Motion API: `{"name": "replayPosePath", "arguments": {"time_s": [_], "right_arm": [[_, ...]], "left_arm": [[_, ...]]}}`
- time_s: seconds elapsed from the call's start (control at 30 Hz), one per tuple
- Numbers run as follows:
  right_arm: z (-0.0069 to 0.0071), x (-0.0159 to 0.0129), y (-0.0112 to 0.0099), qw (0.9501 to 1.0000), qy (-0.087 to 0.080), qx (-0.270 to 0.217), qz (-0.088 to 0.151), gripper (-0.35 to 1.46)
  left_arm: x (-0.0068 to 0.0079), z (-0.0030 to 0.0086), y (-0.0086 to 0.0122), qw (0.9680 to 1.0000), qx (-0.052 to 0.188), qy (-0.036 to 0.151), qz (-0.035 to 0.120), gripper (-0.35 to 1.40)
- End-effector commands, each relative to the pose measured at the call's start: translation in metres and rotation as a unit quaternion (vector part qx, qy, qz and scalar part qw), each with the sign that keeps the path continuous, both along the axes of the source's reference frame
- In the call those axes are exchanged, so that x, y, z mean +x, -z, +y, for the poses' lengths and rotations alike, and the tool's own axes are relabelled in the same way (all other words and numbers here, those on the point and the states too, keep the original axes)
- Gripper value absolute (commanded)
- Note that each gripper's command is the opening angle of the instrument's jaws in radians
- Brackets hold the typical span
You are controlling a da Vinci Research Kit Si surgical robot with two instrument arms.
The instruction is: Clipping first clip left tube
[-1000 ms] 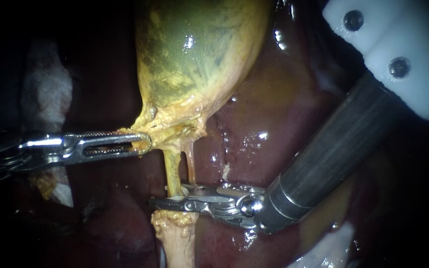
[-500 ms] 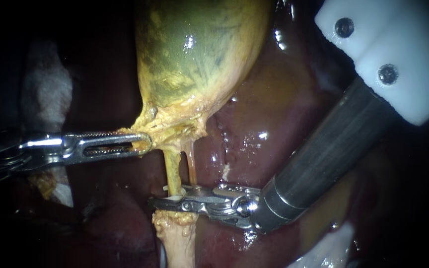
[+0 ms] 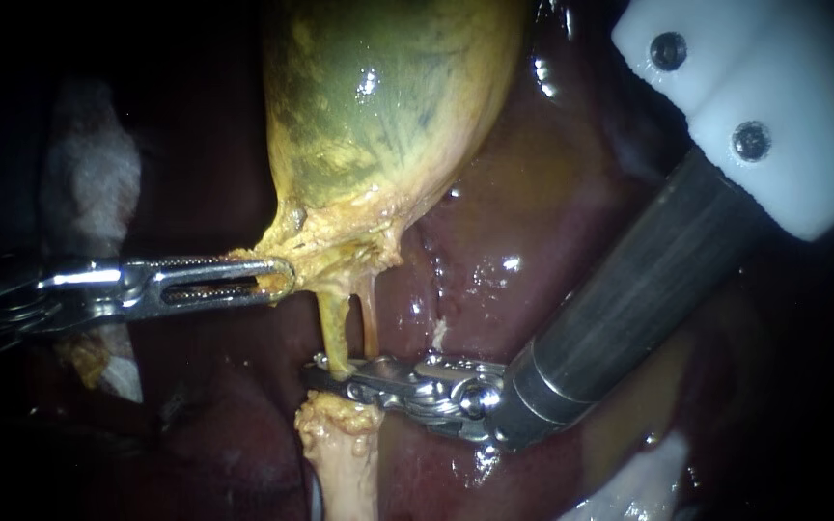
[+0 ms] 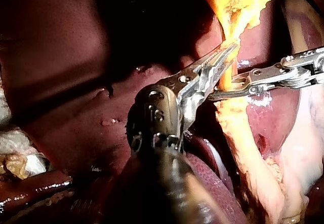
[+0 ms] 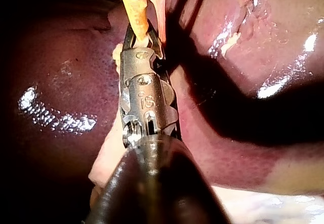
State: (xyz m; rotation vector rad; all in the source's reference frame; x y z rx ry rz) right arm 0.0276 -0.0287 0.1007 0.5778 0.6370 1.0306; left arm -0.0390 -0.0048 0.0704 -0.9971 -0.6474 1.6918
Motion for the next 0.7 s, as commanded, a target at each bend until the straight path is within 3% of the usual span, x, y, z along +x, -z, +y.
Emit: {"name": "replayPosePath", "arguments": {"time_s": [0.03, 0.7], "right_arm": [[0.0001, -0.0001, 0.0001, 1.0000, 0.005, 0.001, -0.006, -0.28], [0.0005, -0.0003, -0.0003, 0.9999, 0.005, 0.002, -0.009, -0.34]], "left_arm": [[0.0000, 0.0000, 0.0000, 1.0000, 0.000, 0.000, 0.000, -0.35], [0.0000, 0.0000, 0.0000, 1.0000, 0.000, 0.000, 0.000, -0.35]]}}
